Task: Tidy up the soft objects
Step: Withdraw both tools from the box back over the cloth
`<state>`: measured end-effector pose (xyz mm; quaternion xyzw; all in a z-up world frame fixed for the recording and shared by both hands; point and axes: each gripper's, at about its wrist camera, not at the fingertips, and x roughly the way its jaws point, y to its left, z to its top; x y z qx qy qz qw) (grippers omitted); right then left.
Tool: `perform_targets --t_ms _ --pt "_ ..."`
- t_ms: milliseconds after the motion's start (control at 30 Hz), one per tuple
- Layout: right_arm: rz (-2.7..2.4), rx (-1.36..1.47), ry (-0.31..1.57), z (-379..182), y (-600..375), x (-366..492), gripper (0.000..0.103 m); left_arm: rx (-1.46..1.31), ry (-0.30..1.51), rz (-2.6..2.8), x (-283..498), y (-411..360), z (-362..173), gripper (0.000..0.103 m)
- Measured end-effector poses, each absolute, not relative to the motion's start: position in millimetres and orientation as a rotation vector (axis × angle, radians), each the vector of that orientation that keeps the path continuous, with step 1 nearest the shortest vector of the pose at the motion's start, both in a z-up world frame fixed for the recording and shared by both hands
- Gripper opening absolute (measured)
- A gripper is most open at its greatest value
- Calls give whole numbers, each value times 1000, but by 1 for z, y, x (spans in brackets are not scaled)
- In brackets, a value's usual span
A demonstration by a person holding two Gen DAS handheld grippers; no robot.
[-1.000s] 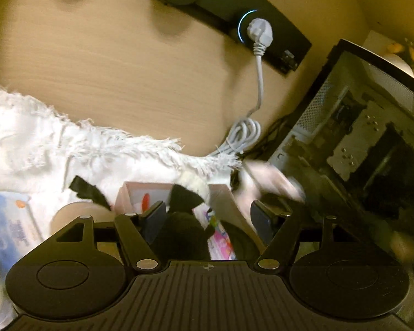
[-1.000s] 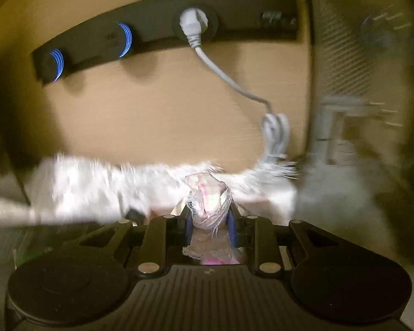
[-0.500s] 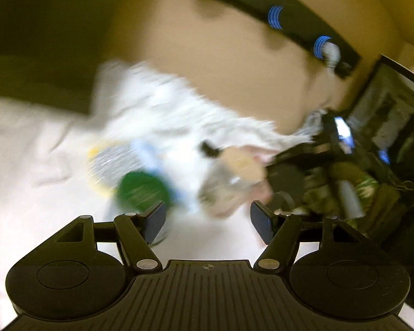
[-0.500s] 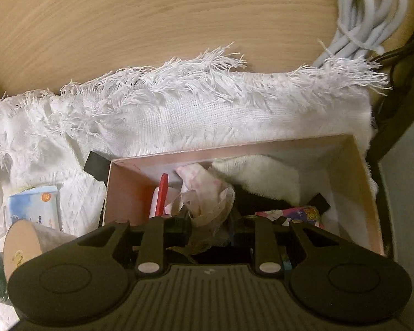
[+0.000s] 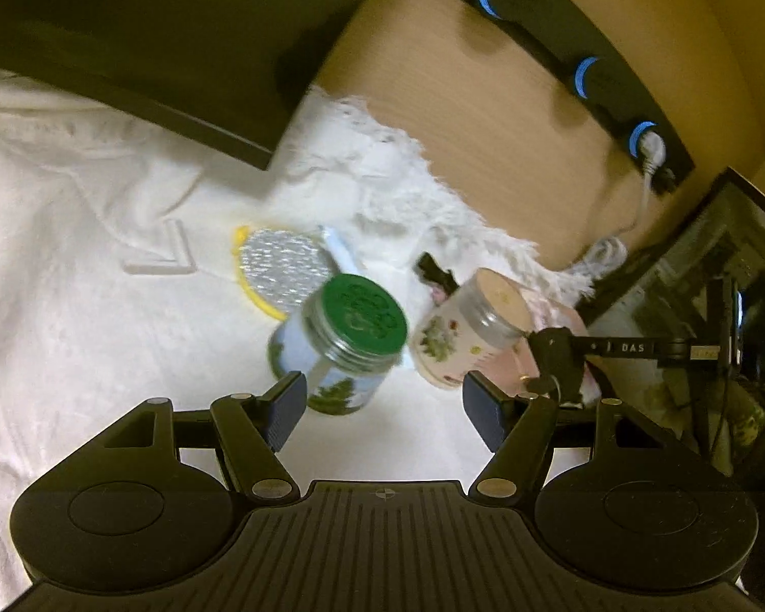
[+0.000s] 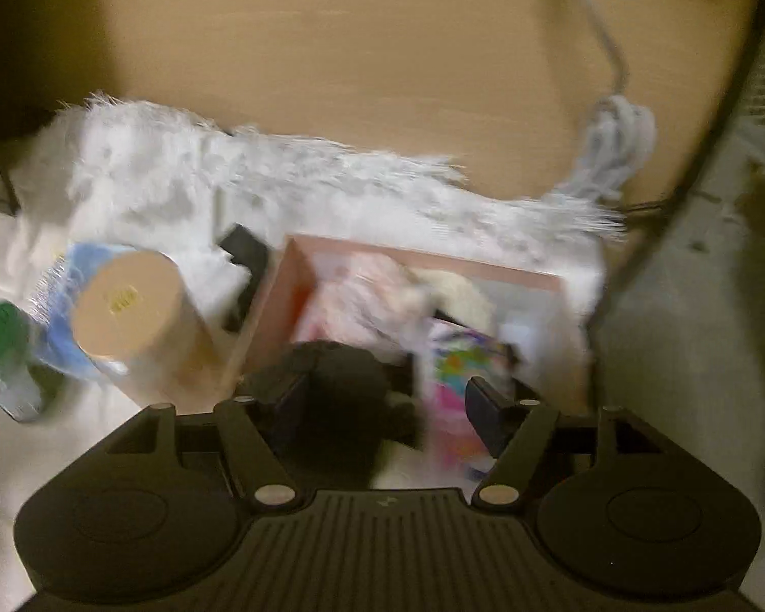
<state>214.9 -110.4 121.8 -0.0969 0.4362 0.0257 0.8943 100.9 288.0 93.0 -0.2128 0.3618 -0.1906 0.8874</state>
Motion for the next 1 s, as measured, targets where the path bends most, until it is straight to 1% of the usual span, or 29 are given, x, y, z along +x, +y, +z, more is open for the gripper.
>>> perform_targets --t_ms 67,100,133,167,200,367,433,467,533,567,600,767,900,1000 --pt "-22 -276 881 126 -117 208 67 -441 763 -398 101 287 90 73" --pt "-50 -299 882 126 -120 206 65 -443 769 -397 101 287 87 73" --pt "-58 -293 891 127 -123 205 63 -446 775 -392 102 288 85 73" --pt "-44 -270 901 128 -126 204 58 -449 778 -389 101 288 84 73" --pt "-27 -240 909 131 -127 201 56 -451 779 -389 101 289 83 73" --pt "55 -114 824 149 -111 186 56 -452 799 -373 103 295 79 73" --pt "78 -71 802 150 -98 188 58 -462 804 -374 104 295 79 73" --pt "83 -44 814 146 -90 194 61 -465 804 -381 105 294 79 73" --pt "103 -9 887 129 -79 208 63 -460 804 -402 106 290 81 73" --pt "98 -22 934 117 -76 214 62 -456 804 -413 106 288 81 73" --pt "78 -68 966 107 -73 217 64 -451 804 -420 105 286 82 73" --pt "10 -323 975 97 -77 214 64 -453 797 -410 101 292 81 73" --pt "37 -255 1025 83 -92 220 64 -466 810 -381 101 297 74 73" --pt "34 -197 1018 72 -95 213 64 -465 808 -364 105 300 75 73"
